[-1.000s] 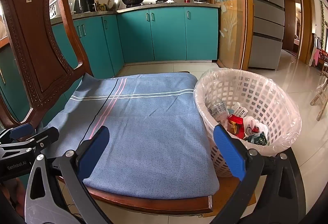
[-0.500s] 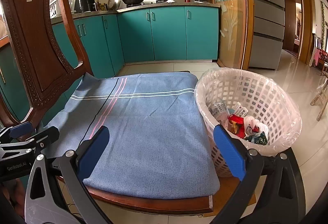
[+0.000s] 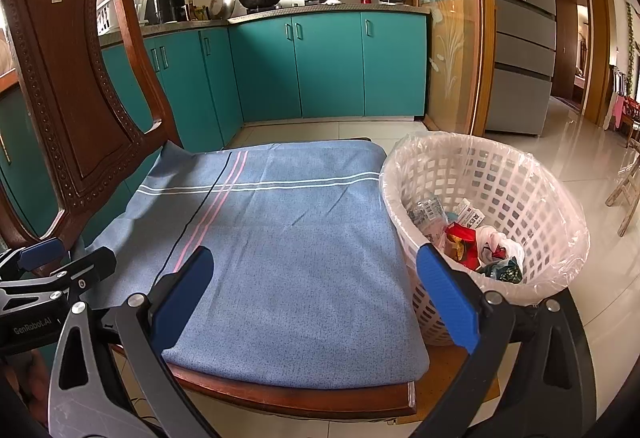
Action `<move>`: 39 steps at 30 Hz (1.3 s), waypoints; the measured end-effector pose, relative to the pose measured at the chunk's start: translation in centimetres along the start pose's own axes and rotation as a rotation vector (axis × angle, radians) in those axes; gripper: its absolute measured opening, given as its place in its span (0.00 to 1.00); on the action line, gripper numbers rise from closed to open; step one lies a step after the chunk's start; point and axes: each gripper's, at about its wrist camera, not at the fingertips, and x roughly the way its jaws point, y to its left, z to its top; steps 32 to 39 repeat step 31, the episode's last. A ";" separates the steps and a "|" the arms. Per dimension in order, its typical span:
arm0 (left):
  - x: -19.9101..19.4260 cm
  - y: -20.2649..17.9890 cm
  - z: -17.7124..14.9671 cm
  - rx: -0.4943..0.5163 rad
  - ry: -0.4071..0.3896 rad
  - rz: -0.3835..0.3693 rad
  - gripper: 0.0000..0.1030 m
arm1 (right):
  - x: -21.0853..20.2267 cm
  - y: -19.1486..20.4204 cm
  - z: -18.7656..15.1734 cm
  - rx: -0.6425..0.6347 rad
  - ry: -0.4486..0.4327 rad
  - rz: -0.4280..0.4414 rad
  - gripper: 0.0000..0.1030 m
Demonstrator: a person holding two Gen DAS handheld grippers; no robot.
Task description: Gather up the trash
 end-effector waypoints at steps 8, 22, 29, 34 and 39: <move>0.1 0.0 0.0 0.000 0.003 -0.003 0.97 | 0.0 0.0 0.0 -0.001 -0.001 0.000 0.96; -0.2 -0.3 -0.3 0.017 -0.015 0.032 0.97 | 0.1 0.1 -0.1 -0.003 0.002 0.000 0.96; 0.0 0.0 -0.2 0.000 -0.005 0.022 0.97 | 0.1 0.1 -0.1 -0.002 0.003 -0.001 0.96; 0.0 0.1 -0.2 -0.004 -0.005 0.022 0.97 | 0.0 0.1 -0.1 -0.003 0.003 -0.001 0.96; 0.0 0.1 -0.2 -0.004 -0.005 0.022 0.97 | 0.0 0.1 -0.1 -0.003 0.003 -0.001 0.96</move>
